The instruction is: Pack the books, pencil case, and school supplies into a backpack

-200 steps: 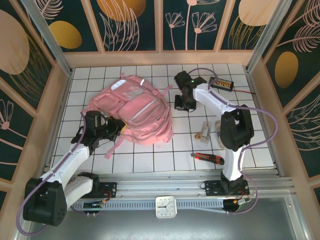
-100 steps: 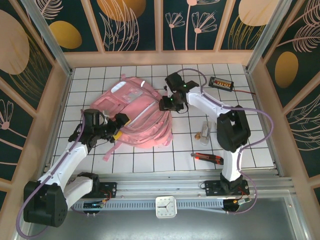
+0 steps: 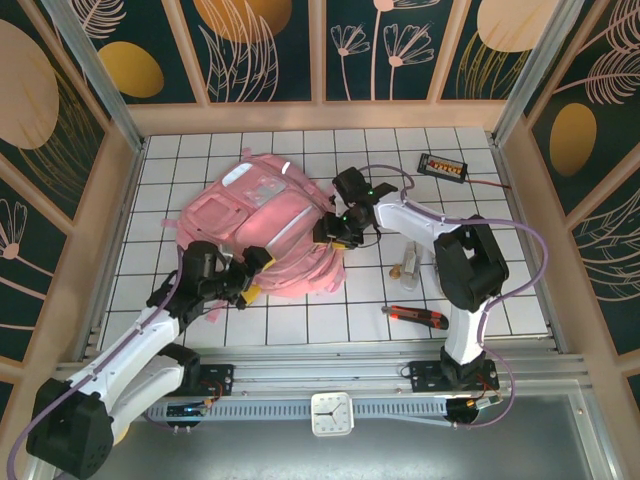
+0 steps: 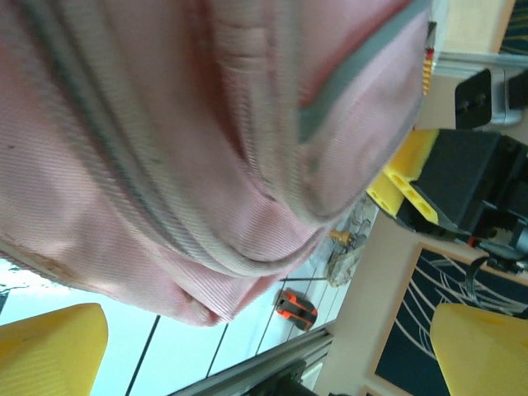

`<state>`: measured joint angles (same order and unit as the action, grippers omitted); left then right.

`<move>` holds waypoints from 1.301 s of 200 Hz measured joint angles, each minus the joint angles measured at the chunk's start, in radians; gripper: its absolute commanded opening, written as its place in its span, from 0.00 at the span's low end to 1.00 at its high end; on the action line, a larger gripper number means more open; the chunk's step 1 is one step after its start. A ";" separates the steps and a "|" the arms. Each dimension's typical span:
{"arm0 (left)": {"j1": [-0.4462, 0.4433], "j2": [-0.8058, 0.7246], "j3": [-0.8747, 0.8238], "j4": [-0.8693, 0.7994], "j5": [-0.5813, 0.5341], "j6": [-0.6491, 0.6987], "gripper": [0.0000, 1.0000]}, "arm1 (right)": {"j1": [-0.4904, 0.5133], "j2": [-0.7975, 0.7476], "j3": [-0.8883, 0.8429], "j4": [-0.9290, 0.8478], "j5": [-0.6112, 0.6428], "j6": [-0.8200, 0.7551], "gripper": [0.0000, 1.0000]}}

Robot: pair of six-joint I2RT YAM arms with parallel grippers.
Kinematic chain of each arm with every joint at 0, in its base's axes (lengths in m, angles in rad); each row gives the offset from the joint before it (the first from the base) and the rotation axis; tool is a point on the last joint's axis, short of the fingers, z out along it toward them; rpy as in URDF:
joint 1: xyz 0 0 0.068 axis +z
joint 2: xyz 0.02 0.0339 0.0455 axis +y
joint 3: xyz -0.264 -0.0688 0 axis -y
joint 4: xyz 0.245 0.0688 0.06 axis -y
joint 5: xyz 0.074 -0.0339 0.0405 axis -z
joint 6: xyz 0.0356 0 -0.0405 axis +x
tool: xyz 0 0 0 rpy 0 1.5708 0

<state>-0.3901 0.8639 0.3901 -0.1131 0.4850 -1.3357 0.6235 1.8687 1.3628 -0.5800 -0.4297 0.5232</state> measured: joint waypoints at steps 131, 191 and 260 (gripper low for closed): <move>-0.003 0.261 0.020 0.181 -0.101 -0.100 0.29 | 0.066 -0.003 -0.060 0.121 -0.025 0.065 0.51; -0.003 0.293 0.037 0.179 -0.102 -0.047 0.08 | 0.082 -0.068 -0.060 0.060 -0.010 0.021 0.53; 0.018 0.162 0.074 0.022 -0.094 0.021 0.08 | 0.107 -0.082 0.046 -0.049 -0.004 -0.186 0.52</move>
<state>-0.3717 1.0256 0.4637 -0.0914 0.3912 -1.3148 0.7303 1.7870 1.4090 -0.6292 -0.4335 0.3374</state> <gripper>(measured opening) 0.132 0.524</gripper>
